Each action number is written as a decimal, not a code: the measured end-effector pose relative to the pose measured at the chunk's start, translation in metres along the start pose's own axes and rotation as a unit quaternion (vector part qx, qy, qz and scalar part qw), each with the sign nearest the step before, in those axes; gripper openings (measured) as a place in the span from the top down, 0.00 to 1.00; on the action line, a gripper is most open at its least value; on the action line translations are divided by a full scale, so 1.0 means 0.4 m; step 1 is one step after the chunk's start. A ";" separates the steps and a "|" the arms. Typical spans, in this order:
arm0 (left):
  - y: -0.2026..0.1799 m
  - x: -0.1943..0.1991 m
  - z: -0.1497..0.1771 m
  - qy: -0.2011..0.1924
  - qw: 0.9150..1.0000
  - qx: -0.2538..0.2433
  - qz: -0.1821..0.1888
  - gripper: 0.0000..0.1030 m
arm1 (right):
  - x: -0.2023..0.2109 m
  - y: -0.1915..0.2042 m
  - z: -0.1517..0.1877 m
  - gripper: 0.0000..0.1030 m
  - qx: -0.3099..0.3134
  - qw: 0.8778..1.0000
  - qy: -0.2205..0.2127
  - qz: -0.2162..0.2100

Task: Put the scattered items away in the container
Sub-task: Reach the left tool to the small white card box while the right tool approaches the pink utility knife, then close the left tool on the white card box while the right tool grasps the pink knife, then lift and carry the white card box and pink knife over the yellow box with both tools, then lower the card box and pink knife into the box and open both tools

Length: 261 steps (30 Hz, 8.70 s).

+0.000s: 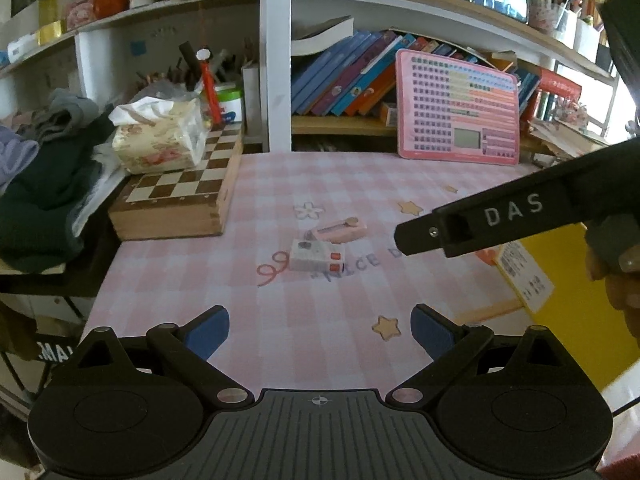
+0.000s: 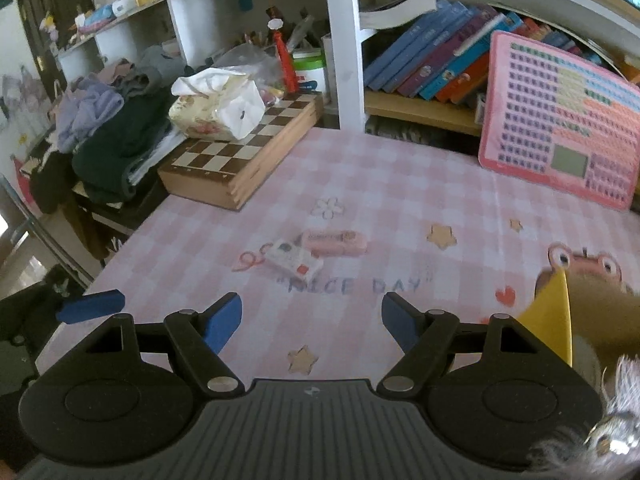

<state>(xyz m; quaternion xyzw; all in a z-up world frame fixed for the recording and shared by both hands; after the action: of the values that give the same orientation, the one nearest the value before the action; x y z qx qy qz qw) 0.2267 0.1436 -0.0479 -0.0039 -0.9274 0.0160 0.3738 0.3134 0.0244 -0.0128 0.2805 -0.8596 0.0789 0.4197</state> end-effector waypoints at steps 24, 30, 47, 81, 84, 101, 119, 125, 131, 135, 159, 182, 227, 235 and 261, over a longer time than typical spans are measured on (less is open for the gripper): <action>-0.017 -0.306 -0.093 0.012 1.000 -0.027 -0.009 0.04 | -0.301 -0.084 -0.169 0.26 -0.006 0.994 0.108 -0.009; -0.008 -0.363 -0.095 0.019 0.999 -0.026 -0.012 0.10 | -0.339 -0.078 -0.172 0.25 -0.015 0.992 0.123 -0.008; 0.079 -0.304 -0.052 0.025 0.999 0.011 -0.035 0.49 | -0.422 -0.014 -0.159 0.19 0.027 0.991 0.133 0.008; 0.086 -0.032 -0.077 -0.022 1.000 0.010 -0.007 0.49 | -0.188 -0.008 -0.102 0.27 0.008 0.998 0.055 0.007; 0.076 0.006 -0.078 -0.031 1.000 0.005 0.001 0.49 | -0.133 -0.012 -0.083 0.27 0.000 0.999 0.040 0.009; 0.022 0.206 0.002 -0.049 0.997 0.010 0.054 0.49 | 0.136 0.092 0.090 0.27 0.047 0.999 -0.008 -0.007; -0.013 0.373 0.098 -0.062 0.994 -0.017 0.089 0.49 | 0.304 0.153 0.261 0.27 0.016 1.000 -0.025 0.002; -0.020 0.417 0.132 -0.059 0.991 -0.009 0.123 0.49 | 0.368 0.159 0.337 0.27 0.012 1.000 -0.021 0.018; -0.045 0.434 0.155 -0.057 0.988 -0.016 0.140 0.49 | 0.392 0.161 0.389 0.27 -0.003 0.999 -0.017 0.035; -0.061 0.438 0.162 -0.054 0.987 -0.022 0.149 0.49 | 0.408 0.151 0.422 0.27 -0.021 0.999 -0.014 0.047; -0.264 0.380 0.143 -0.025 0.970 -0.081 0.229 0.49 | 0.518 -0.012 0.537 0.27 -0.119 0.985 -0.024 0.122; -0.516 0.261 0.004 -0.039 0.971 -0.092 0.216 0.49 | 0.558 -0.336 0.470 0.27 -0.122 0.984 -0.053 0.116; -0.768 -0.171 -0.161 0.059 0.984 -0.137 0.097 0.46 | 0.241 -0.508 0.354 0.25 0.025 0.998 0.047 0.011; -0.766 -0.133 -0.168 0.025 0.985 -0.148 0.085 0.20 | 0.252 -0.512 0.355 0.20 0.011 0.999 0.044 0.015; -0.667 0.142 -0.144 -0.078 0.995 -0.067 0.021 0.03 | 0.399 -0.529 0.348 0.19 -0.026 0.998 -0.055 0.034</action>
<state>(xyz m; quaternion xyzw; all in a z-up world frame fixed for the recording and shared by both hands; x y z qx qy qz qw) 0.2271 -0.1205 0.0417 -0.0474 -0.9523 -0.0376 0.2991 0.2570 -0.2695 0.0000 0.2439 -0.8923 0.0550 0.3760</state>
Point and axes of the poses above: each gripper's, at about its wrist camera, not at the fingertips, and x roughly against the way its jaws point, y to its left, z to its underside, the point moved 4 cm from there along -x, roughly the way its jaws point, and after that the axes turned 3 degrees about y, right-handed, at the moved point
